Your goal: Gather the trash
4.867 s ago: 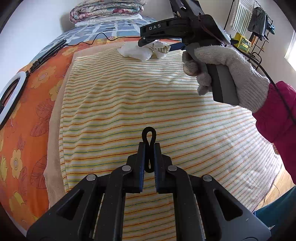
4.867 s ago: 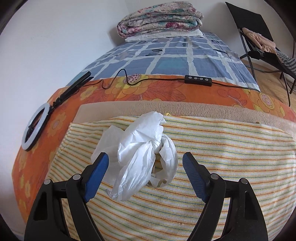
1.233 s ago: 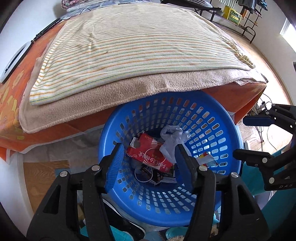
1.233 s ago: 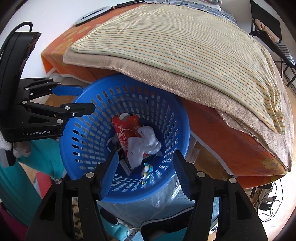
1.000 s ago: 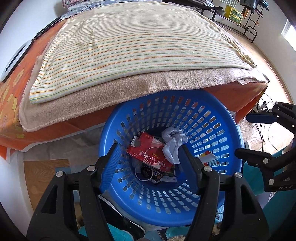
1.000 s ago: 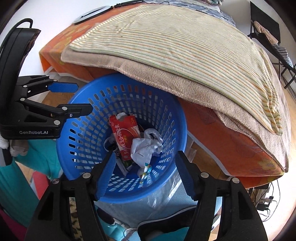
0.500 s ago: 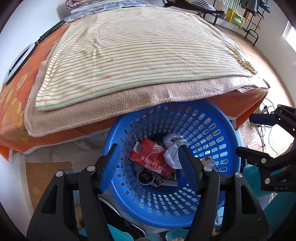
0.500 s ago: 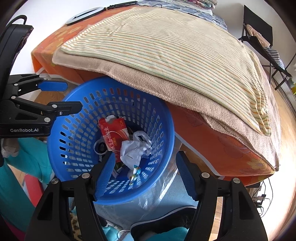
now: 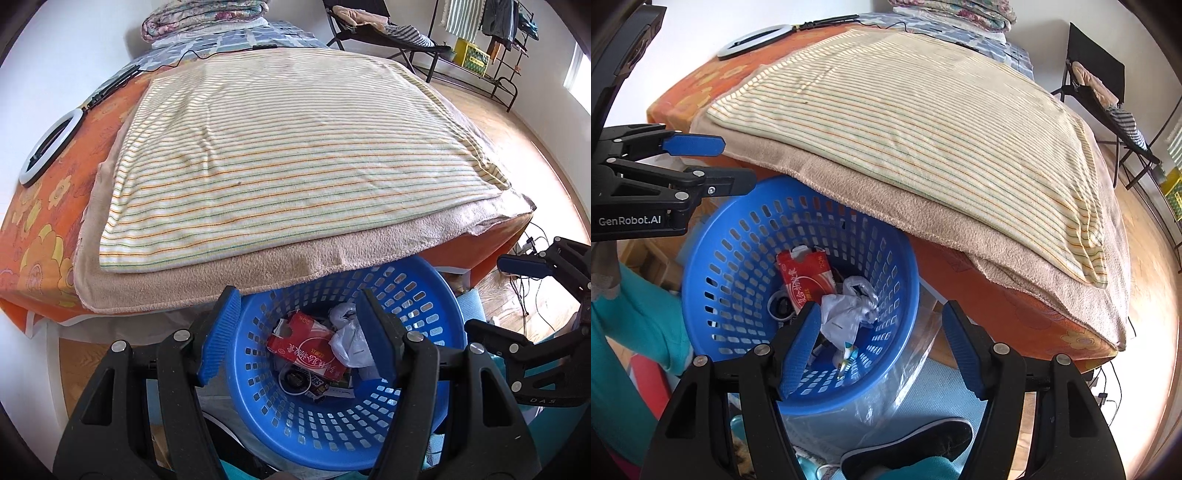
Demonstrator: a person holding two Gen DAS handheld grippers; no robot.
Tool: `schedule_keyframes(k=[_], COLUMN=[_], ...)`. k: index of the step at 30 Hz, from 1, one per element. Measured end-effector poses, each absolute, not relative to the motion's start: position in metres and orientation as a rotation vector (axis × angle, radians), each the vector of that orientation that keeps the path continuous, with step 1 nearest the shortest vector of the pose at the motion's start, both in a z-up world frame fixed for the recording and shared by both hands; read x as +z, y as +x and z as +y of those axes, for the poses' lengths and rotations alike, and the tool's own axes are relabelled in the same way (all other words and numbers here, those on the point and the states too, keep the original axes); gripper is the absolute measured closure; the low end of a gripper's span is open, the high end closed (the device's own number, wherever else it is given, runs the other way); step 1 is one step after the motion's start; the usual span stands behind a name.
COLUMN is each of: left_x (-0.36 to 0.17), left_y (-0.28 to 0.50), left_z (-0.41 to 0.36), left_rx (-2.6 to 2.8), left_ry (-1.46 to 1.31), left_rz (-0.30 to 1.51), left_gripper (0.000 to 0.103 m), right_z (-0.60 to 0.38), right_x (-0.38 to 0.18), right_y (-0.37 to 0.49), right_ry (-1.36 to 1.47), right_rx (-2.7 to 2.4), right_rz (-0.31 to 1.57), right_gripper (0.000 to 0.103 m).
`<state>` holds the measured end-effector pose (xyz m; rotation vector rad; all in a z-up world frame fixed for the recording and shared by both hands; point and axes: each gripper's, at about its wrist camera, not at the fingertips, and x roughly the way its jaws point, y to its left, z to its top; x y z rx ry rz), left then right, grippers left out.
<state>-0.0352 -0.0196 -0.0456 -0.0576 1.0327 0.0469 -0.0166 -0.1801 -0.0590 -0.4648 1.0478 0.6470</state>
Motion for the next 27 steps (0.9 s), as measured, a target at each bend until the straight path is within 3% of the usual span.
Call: schedule_keyframes(k=[9,12,20,27], left_x=[-0.007,0.010,0.050,0.072], left_y=[-0.022,-0.016,0.003,0.024], left_z=[-0.012,-0.011,-0.006,0.001], left_rx=[0.060,0.064,0.066,0.059], left_ry=[-0.077,-0.070,-0.055,-0.063], left_rz=[0.947,0.904,0.802,0.750], left_gripper=[0.036,0.026,0.022,0.019], right_z=[-0.177,-0.178,-0.178,-0.184], right_x=[-0.030,-0.018,0.011,0.037], right_y=[-0.001,0.008,0.037,0.065], right_ry=[-0.437,-0.393,-0.319,-0.248], right_rx=[0.621,0.618,0.590,0.571], right_rz=[0.982,0.969,0.915,0.843], right_gripper=[0.036,0.036,0.035,0.027])
